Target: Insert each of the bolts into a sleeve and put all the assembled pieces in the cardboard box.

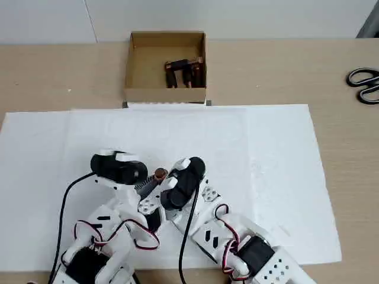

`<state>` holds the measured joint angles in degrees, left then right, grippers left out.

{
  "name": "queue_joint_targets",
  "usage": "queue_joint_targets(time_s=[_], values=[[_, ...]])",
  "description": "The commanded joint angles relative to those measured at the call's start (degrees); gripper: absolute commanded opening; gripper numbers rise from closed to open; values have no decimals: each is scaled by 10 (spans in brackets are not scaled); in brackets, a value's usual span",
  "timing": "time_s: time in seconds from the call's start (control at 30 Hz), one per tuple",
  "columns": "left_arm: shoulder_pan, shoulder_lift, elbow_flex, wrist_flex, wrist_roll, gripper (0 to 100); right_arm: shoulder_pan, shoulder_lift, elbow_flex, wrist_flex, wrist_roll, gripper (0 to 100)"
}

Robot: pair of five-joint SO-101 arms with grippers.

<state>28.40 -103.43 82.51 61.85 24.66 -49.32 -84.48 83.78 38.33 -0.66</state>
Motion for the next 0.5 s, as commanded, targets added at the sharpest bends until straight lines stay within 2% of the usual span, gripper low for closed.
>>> queue_joint_targets(time_s=[0.0,0.2,0.47], values=[[-31,-2,-2,15,-29,224,0,-6,-25,0,6,4],[-94,-2,-36,16,-60,225,0,-9,-8,-3,6,4],[-99,-2,-108,53,-46,225,0,-6,-7,-3,6,4]])
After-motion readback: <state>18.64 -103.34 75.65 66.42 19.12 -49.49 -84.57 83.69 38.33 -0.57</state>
